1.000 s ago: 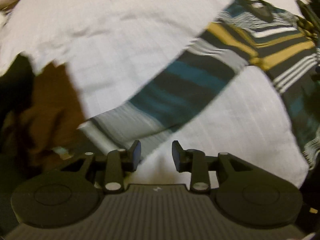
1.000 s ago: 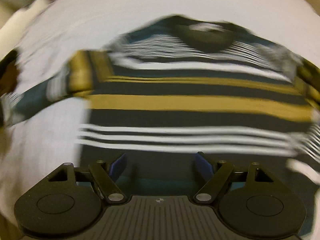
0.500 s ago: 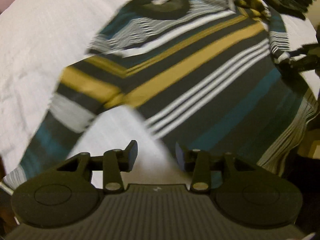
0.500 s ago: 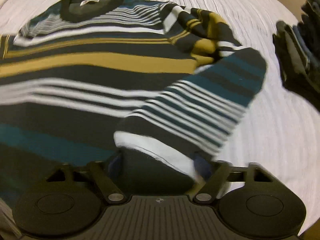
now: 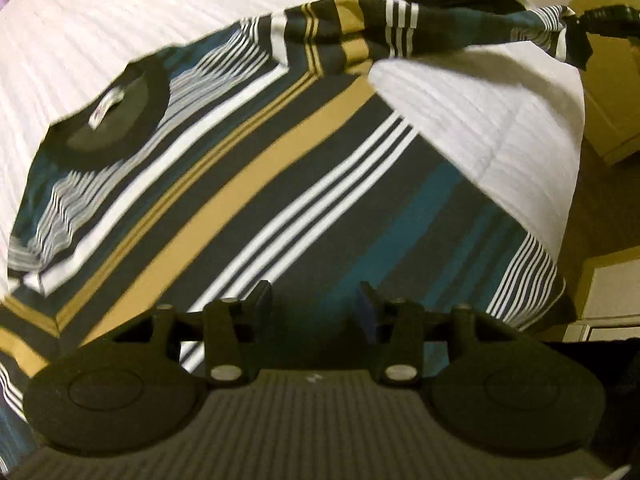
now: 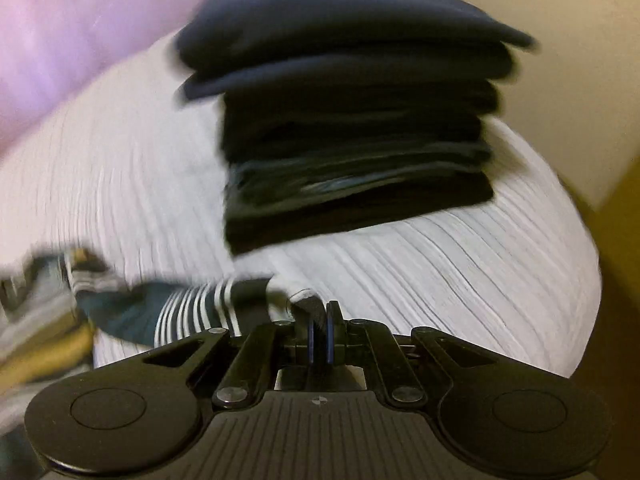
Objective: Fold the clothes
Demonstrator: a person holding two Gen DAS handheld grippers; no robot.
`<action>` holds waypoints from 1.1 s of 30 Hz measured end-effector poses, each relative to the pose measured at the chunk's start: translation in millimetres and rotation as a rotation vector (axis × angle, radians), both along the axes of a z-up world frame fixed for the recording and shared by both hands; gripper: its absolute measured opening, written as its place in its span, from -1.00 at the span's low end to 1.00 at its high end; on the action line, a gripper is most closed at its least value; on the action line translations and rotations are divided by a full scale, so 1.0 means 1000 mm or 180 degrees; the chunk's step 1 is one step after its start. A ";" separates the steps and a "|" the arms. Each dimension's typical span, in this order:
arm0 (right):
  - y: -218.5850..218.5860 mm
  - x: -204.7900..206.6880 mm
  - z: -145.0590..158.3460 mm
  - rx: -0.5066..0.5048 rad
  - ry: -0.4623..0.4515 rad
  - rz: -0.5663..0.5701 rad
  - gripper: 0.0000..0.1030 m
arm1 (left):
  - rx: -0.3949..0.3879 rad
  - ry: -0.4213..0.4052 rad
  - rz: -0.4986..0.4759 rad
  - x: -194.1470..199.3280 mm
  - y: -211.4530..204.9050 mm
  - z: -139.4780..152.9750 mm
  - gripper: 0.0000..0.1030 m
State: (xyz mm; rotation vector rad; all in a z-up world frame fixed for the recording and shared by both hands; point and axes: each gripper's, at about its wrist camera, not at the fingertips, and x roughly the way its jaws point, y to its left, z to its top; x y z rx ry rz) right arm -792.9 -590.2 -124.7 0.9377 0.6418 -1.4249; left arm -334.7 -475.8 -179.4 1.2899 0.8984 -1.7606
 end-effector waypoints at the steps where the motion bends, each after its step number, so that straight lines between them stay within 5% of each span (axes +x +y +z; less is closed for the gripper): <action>1: -0.001 -0.010 0.004 0.0025 -0.0183 -0.0126 -0.92 | -0.0026 0.0010 -0.0023 0.000 -0.003 0.000 -0.18; 7: 0.011 -0.023 0.021 0.0276 -0.1303 -0.0723 -0.92 | -0.0120 0.0125 -0.0138 -0.007 -0.022 0.001 -0.16; 15: 0.007 -0.079 0.021 0.0384 -0.2140 -0.1623 -0.91 | -0.0188 0.0220 -0.0397 -0.048 -0.045 0.004 -0.14; 19: -0.028 -0.103 -0.021 0.0627 -0.1878 -0.1771 -0.87 | -0.0144 0.0167 -0.0345 -0.067 -0.054 -0.001 -0.11; 20: -0.039 -0.105 -0.029 0.0654 -0.1606 -0.1666 -0.62 | -0.0115 0.0131 -0.0290 -0.070 -0.055 -0.004 -0.11; 21: -0.049 -0.106 -0.036 0.0680 -0.1336 -0.1560 -0.15 | -0.0072 0.0109 -0.0223 -0.073 -0.056 -0.008 -0.11; 23: -0.056 -0.111 -0.043 0.0643 -0.1142 -0.1494 0.40 | 0.0028 0.0094 -0.0124 -0.079 -0.056 -0.016 -0.11; 26: -0.060 -0.116 -0.047 0.0520 -0.1123 -0.1109 0.40 | 0.0138 0.0052 -0.0119 -0.094 -0.051 -0.026 -0.11; 33: -0.042 -0.065 -0.072 0.0491 -0.0352 0.0548 0.40 | 0.0264 0.0046 -0.0231 -0.132 -0.048 -0.031 -0.10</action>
